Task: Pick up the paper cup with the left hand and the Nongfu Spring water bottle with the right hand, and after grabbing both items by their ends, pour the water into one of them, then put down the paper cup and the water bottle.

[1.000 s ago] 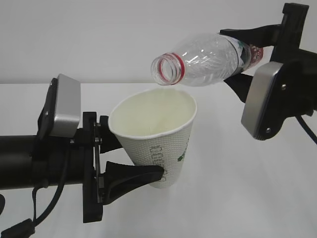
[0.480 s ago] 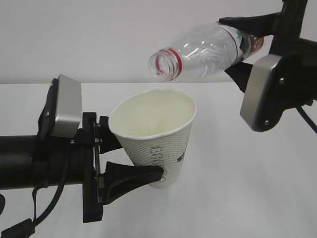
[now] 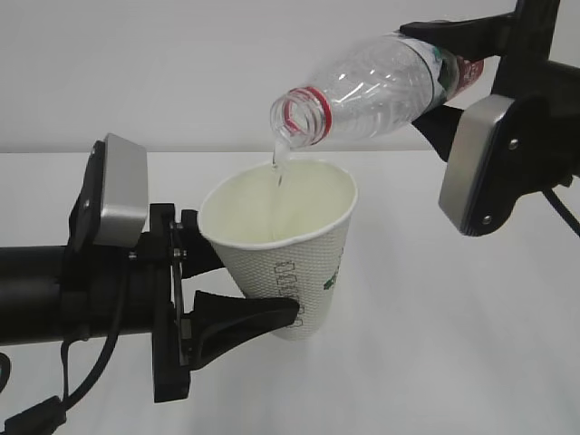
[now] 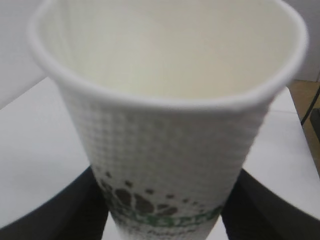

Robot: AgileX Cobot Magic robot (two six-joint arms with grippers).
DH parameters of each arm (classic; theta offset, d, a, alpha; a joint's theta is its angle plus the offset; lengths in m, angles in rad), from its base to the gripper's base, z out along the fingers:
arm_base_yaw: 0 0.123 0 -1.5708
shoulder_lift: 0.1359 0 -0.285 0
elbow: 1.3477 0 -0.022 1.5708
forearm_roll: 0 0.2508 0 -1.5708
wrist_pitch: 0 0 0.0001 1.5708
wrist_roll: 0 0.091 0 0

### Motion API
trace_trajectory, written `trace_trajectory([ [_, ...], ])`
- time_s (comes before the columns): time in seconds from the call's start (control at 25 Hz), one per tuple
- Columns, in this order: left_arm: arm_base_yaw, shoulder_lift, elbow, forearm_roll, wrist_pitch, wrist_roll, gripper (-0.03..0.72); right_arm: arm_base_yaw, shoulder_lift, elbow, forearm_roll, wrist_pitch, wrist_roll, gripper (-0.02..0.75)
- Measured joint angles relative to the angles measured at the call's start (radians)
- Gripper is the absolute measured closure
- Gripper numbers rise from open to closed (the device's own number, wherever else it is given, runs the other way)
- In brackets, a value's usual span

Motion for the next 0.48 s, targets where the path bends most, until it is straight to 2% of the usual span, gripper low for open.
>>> trace_trajectory([
  [0.48, 0.000, 0.000, 0.000, 0.000, 0.000, 0.000, 0.217, 0.000, 0.000, 0.000, 0.000, 0.000, -0.010, 0.286],
])
